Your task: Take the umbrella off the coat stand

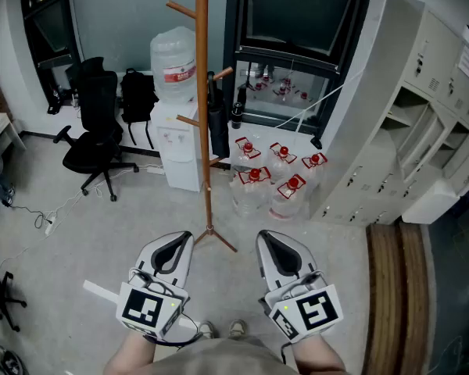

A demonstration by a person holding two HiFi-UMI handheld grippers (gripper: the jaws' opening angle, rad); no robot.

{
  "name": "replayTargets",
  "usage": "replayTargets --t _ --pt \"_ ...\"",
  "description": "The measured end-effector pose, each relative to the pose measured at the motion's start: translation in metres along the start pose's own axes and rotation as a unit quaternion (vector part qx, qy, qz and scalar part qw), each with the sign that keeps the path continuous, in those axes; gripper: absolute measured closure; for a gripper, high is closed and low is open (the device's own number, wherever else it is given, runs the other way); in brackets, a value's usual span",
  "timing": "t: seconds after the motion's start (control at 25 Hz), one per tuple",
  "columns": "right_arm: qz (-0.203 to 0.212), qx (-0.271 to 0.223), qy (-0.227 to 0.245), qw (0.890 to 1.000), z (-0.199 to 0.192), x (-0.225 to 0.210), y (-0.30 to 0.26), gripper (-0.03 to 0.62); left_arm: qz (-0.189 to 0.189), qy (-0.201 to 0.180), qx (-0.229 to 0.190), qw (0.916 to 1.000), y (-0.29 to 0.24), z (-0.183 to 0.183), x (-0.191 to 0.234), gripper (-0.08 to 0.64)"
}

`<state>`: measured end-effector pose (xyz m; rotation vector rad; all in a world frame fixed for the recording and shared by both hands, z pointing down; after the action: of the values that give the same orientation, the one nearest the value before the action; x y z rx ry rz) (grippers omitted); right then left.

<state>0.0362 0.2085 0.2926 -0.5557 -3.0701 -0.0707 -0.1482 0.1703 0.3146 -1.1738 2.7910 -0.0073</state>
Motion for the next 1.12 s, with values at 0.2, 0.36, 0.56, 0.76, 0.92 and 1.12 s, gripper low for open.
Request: replayTargets --t 0.2,0.36,0.56,0.76,0.92,1.12 --pt "-0.005 0.002 0.0 1.0 -0.003 -0.004 0.003 0.586 0.005 -0.003 0.004 1.0 0.0 0.0 -0.002 0.552" --pt "-0.003 0.0 0.0 1.0 -0.002 -0.005 0.003 0.586 0.001 -0.009 0.006 0.9999 0.0 0.001 -0.005 0.552" --pt "0.0 0.002 -0.002 1.0 -0.005 -0.008 0.002 0.586 0.002 -0.008 0.006 0.9999 -0.005 -0.002 -0.006 0.552" --pt "0.003 0.003 -0.004 1.0 -0.006 -0.016 0.002 0.586 0.004 -0.009 0.015 0.9998 -0.012 -0.003 -0.009 0.552" --pt "0.002 -0.011 0.001 1.0 -0.005 -0.024 0.003 0.586 0.003 -0.007 0.008 0.9999 -0.019 -0.003 -0.012 0.552" --pt "0.011 -0.012 -0.001 1.0 -0.007 -0.037 0.005 0.586 0.017 -0.01 0.013 0.9997 -0.027 -0.001 -0.019 0.552"
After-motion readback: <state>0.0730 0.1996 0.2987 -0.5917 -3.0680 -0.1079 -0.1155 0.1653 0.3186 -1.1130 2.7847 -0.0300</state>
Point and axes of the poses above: the fingertips, and each gripper's own axes: y backward along the fingers, x to its left, z out of its top, the point moved 6 cm from there along y, backward along the fingers, and after that the axes turned 3 degrees about -z, right-handed, at the moved point
